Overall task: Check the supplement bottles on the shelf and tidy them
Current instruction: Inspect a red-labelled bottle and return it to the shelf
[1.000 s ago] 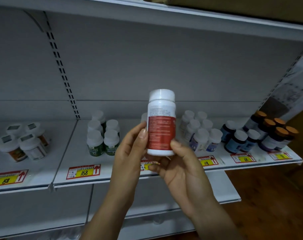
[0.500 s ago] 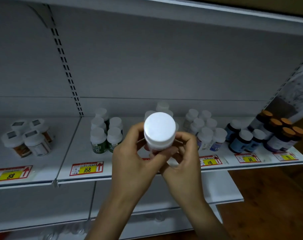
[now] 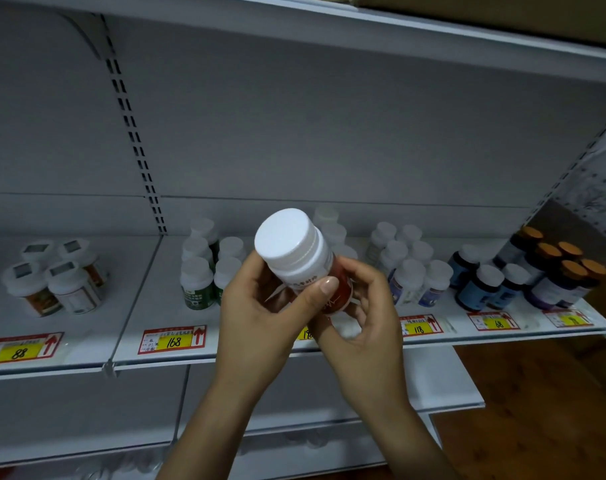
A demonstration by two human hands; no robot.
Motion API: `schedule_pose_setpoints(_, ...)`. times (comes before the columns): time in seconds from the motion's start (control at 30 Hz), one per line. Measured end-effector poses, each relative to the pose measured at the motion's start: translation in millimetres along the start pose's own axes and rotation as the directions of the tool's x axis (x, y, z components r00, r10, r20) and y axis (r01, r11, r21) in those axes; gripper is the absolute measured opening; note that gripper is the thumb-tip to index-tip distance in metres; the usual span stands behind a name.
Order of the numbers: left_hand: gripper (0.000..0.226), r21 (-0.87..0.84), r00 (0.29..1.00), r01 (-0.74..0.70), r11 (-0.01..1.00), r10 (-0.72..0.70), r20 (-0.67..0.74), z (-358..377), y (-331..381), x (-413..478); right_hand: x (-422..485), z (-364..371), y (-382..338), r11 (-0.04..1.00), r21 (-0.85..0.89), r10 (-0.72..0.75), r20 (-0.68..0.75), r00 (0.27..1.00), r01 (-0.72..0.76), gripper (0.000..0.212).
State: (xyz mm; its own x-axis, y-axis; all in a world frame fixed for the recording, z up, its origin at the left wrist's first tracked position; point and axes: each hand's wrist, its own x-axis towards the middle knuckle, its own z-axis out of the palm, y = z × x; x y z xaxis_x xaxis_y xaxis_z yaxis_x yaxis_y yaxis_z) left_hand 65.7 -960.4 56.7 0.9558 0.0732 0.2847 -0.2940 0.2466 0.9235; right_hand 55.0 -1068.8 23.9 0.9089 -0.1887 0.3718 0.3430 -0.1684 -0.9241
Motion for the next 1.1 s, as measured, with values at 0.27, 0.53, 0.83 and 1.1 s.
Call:
schedule_pose_setpoints(0.27, 0.043, -0.028, 1.0, 0.011, 1.0, -0.011, 0.009, -1, -2, 1, 0, 0, 3, 0.998, 0.058, 0.038, 0.001, 0.999, -0.038, 0.057)
schedule_pose_setpoints(0.53, 0.045, 0.014, 0.999, 0.028, 1.0, -0.029, 0.041, -1, -3, 2, 1, 5, -6, 0.996, 0.083, 0.031, -0.065, 0.997, -0.025, 0.054)
schedule_pose_setpoints(0.83, 0.049, -0.144, 0.978, 0.208, 0.967, -0.206, 0.031, -8, -6, 3, -5, 5, -1, 0.972, -0.184, -0.156, -0.051, 0.987, 0.144, 0.052)
schedule_pose_setpoints(1.1, 0.052, -0.214, 0.953, 0.299, 0.93, -0.301, 0.024, -2, -9, 7, -5, 9, 2, 0.878, -0.399, -0.325, -0.09, 0.941, 0.265, 0.049)
